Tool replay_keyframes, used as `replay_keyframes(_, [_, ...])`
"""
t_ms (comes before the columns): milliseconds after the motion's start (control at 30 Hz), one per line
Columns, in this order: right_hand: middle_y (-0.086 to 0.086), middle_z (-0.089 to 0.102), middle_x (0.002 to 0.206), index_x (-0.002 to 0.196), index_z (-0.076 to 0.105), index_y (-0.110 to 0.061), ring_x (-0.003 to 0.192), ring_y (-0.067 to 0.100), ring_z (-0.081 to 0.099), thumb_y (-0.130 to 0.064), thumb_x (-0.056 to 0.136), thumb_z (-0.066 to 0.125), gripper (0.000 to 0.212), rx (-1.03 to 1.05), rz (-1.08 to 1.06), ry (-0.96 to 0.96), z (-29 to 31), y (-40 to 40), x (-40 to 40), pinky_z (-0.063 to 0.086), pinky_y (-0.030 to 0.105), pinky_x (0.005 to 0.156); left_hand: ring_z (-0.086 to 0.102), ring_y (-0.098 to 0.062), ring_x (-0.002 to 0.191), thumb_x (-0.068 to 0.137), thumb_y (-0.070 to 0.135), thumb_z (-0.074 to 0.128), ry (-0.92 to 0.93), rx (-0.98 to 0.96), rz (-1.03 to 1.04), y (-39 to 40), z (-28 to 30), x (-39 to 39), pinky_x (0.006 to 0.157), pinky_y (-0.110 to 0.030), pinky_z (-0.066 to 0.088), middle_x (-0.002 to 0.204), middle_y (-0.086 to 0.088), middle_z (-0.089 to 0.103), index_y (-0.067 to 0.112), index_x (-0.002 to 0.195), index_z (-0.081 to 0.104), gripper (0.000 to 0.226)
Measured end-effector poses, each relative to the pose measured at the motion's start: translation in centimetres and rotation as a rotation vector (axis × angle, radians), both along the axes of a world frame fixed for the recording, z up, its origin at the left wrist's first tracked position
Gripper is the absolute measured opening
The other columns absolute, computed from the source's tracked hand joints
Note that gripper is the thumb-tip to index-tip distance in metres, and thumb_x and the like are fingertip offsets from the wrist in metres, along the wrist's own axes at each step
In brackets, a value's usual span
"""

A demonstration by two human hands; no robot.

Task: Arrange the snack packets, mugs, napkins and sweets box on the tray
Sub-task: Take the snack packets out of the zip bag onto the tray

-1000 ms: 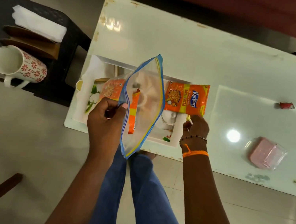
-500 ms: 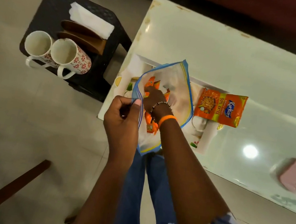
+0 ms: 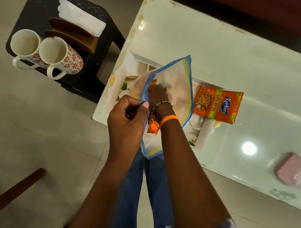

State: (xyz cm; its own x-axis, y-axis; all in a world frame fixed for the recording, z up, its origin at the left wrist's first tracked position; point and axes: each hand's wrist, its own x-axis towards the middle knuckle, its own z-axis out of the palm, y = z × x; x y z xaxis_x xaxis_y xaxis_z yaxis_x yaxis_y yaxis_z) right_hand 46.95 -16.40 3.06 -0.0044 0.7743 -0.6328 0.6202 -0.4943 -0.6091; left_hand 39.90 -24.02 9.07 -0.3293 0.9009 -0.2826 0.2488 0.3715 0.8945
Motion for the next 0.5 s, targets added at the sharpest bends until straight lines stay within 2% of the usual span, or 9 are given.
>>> replay_keyframes(33, [0.023, 0.055, 0.13, 0.127, 0.048, 0.006, 0.123, 0.035, 0.048, -0.008, 0.092, 0.042, 0.038, 0.028, -0.08, 0.062, 0.9, -0.3, 0.8, 0.035, 0.035, 0.1, 0.062, -0.009, 0.074, 0.087, 0.015, 0.061, 0.004, -0.009, -0.015, 0.1, -0.1, 0.3, 0.068, -0.013, 0.051, 0.075, 0.009, 0.061, 0.023, 0.074, 0.054, 0.016])
replay_keyframes(100, [0.014, 0.062, 0.126, 0.113, 0.065, -0.007, 0.12, 0.025, 0.054, -0.01, 0.088, 0.051, 0.028, 0.137, -0.176, 0.092, 2.9, -1.8, 2.9, 0.038, 0.025, 0.096, 0.062, -0.008, 0.073, 0.087, 0.017, 0.061, -0.011, -0.041, -0.023, 0.1, -0.2, 1.2, 0.064, -0.009, 0.05, 0.075, 0.009, 0.061, 0.017, 0.079, 0.057, 0.009])
replay_keyframes(167, [0.007, 0.069, 0.116, 0.106, 0.07, -0.013, 0.1, 0.015, 0.062, -0.007, 0.084, 0.056, 0.027, 0.277, -0.343, 0.107, 5.0, -3.8, 5.7, 0.042, 0.008, 0.08, 0.062, -0.008, 0.072, 0.087, 0.019, 0.061, -0.024, -0.07, -0.025, 0.1, -0.3, 2.1, 0.059, -0.009, 0.05, 0.075, 0.008, 0.062, 0.016, 0.081, 0.057, 0.007])
replay_keyframes(233, [0.004, 0.072, 0.101, 0.103, 0.071, -0.016, 0.078, 0.006, 0.061, -0.002, 0.081, 0.055, 0.031, 0.418, -0.444, 0.055, 6.5, -5.8, 8.4, 0.04, -0.002, 0.067, 0.062, -0.008, 0.069, 0.088, 0.018, 0.06, -0.014, -0.089, -0.034, 0.1, -0.4, 3.0, 0.056, -0.008, 0.049, 0.076, 0.004, 0.063, 0.015, 0.083, 0.058, 0.006])
replay_keyframes(267, [0.004, 0.072, 0.098, 0.104, 0.071, -0.015, 0.077, 0.007, 0.063, 0.002, 0.08, 0.054, 0.034, 0.472, -0.513, 0.054, 7.2, -6.8, 9.8, 0.044, 0.0, 0.07, 0.062, -0.006, 0.068, 0.088, 0.018, 0.06, -0.002, -0.092, -0.044, 0.2, -0.5, 3.5, 0.055, -0.008, 0.048, 0.077, 0.003, 0.064, 0.015, 0.084, 0.058, 0.006])
replay_keyframes(333, [0.007, 0.071, 0.105, 0.103, 0.07, -0.018, 0.092, 0.019, 0.067, 0.007, 0.08, 0.051, 0.039, 0.524, -0.696, 0.121, 7.7, -8.6, 12.3, 0.056, 0.026, 0.085, 0.059, 0.0, 0.061, 0.087, 0.016, 0.061, 0.031, -0.09, -0.044, 0.4, -0.7, 4.3, 0.053, -0.006, 0.044, 0.071, 0.006, 0.061, 0.016, 0.08, 0.059, 0.007])
replay_keyframes(367, [0.006, 0.071, 0.104, 0.1, 0.07, -0.023, 0.097, 0.024, 0.067, 0.007, 0.08, 0.051, 0.041, 0.541, -0.802, 0.166, 7.7, -9.4, 13.3, 0.057, 0.039, 0.086, 0.057, 0.0, 0.058, 0.087, 0.015, 0.061, 0.047, -0.087, -0.044, 0.5, -0.9, 4.5, 0.052, -0.006, 0.042, 0.068, 0.009, 0.058, 0.016, 0.079, 0.058, 0.009])
replay_keyframes(400, [0.004, 0.072, 0.099, 0.096, 0.071, -0.028, 0.096, 0.024, 0.067, 0.007, 0.08, 0.051, 0.043, 0.553, -0.9, 0.196, 7.7, -10.1, 14.2, 0.057, 0.044, 0.084, 0.056, -0.002, 0.058, 0.087, 0.015, 0.061, 0.057, -0.09, -0.048, 0.5, -1.0, 4.9, 0.053, -0.007, 0.043, 0.067, 0.011, 0.057, 0.016, 0.078, 0.058, 0.009])
replay_keyframes(500, [-0.015, 0.075, 0.078, 0.094, 0.071, -0.023, 0.081, 0.007, 0.069, 0.008, 0.08, 0.051, 0.04, 0.595, -1.242, 0.361, 6.5, -12.1, 16.4, 0.058, 0.03, 0.07, 0.054, 0.003, 0.057, 0.086, 0.013, 0.06, 0.085, -0.082, -0.08, 0.4, -1.3, 6.3, 0.057, -0.008, 0.041, 0.066, 0.014, 0.055, 0.014, 0.078, 0.059, 0.008])
